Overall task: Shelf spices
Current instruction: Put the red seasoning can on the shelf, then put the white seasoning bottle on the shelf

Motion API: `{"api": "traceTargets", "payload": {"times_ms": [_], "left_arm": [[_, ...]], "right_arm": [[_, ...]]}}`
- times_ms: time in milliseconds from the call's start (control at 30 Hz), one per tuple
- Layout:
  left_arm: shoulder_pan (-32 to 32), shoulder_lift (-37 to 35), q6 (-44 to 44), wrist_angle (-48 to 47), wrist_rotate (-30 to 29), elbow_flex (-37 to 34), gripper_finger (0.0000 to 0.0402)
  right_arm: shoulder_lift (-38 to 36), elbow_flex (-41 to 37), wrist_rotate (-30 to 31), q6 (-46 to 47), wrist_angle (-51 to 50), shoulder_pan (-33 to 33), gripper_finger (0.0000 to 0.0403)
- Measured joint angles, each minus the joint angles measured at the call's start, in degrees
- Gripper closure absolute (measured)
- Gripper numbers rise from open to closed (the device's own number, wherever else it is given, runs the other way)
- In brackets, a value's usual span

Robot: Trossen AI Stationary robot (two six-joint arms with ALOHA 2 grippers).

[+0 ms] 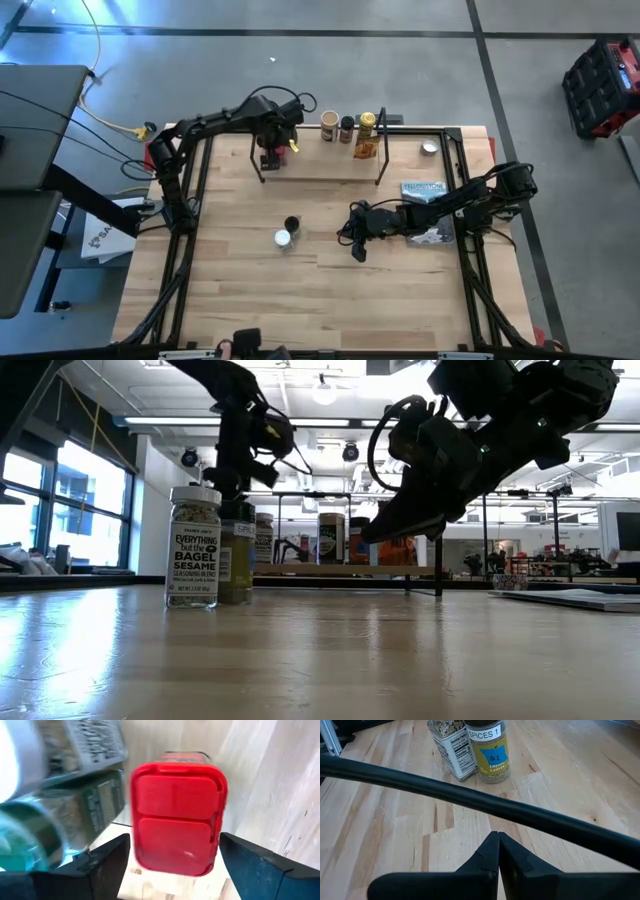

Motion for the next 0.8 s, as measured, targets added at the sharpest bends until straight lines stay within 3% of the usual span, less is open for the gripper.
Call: {"api": "traceTargets", "payload": {"times_ms": [233, 533, 700, 800], "left_arm": [[-1.4, -3.1, -4.6, -4.8, -1.0, 4.6, 0.0094], [-6.5, -17.3, -13.9, -4.2, 0.0, 4.7, 0.0094], [-14.4, -29.1, -21.1, 2.1, -0.4, -1.6, 0.0094], [-21.9, -35.4, -28.8, 5.9, -4.0, -7.7, 0.0094]], "right_arm": [[0.0, 0.0, -1.1, 2.5, 3.4, 0.0, 0.0403], [0.0, 0.2, -6.0, -4.9, 19.0, -1.0, 0.0390], [0.0, 3.3, -8.8, -7.8, 17.6, -1.0, 0.0356], [0.0, 5.6, -8.8, -11.6, 16.1, -0.5, 0.0332]]}}
